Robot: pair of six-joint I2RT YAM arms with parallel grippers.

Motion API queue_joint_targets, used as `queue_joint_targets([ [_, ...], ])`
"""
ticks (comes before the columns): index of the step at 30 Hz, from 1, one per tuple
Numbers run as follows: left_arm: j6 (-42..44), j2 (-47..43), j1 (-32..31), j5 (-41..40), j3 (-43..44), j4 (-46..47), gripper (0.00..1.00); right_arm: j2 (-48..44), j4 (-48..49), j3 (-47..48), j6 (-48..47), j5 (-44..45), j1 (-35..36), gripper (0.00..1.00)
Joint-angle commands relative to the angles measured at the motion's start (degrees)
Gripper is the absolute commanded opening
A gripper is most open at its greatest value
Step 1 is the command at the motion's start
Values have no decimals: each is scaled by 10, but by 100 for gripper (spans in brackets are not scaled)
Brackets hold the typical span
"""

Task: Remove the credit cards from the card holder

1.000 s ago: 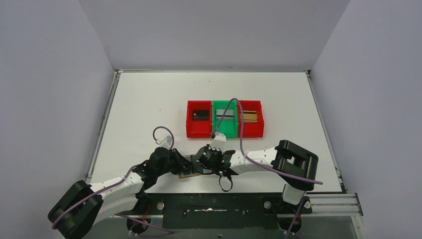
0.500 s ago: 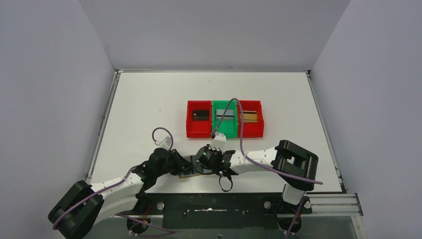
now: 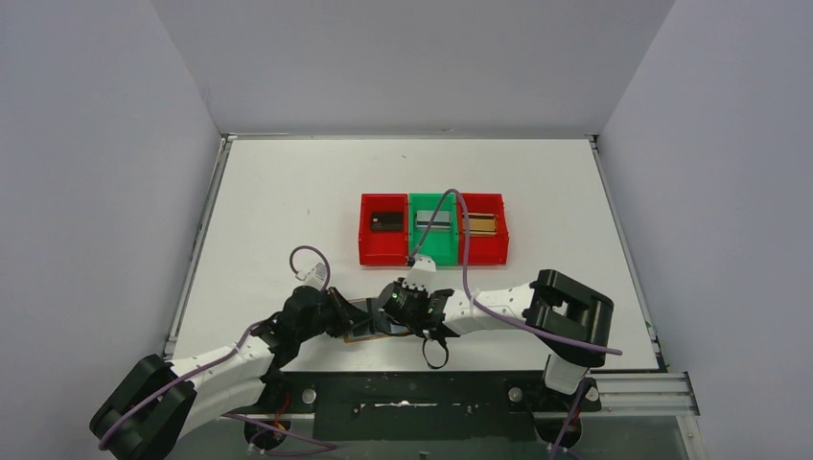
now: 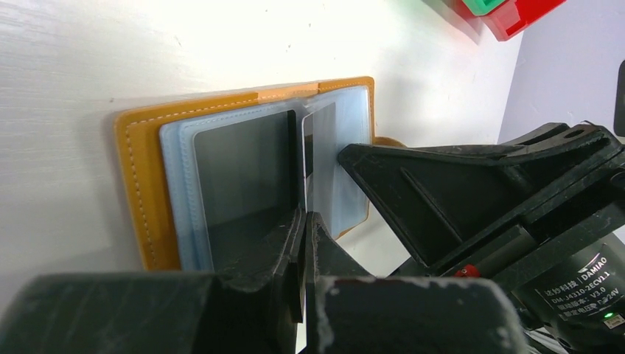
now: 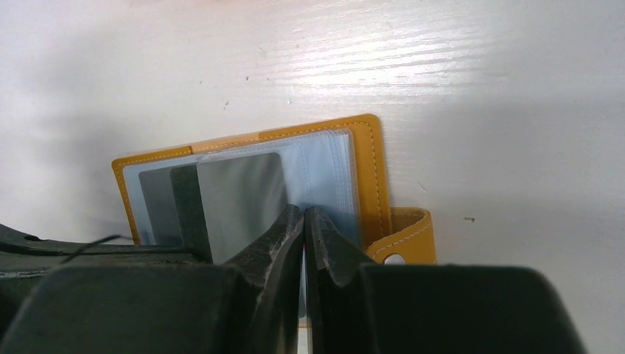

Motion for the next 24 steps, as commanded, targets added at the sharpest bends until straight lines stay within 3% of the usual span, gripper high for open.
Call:
queue_joint_targets([
  [1,22,-29,15,-9,1,-35,0,7,-69,-25,-6,3,-9,6],
  [12,72,-105,48,-4,37,-155,0,-14,-92,-13,-22,19,-14,6],
  [17,94,-107,49,10,50,-151,0,-57,-95,22,-78,30,-10,10],
  [24,97,-75,49,50,59,-108,0,-59,-10,47,-141,-9,4,12],
])
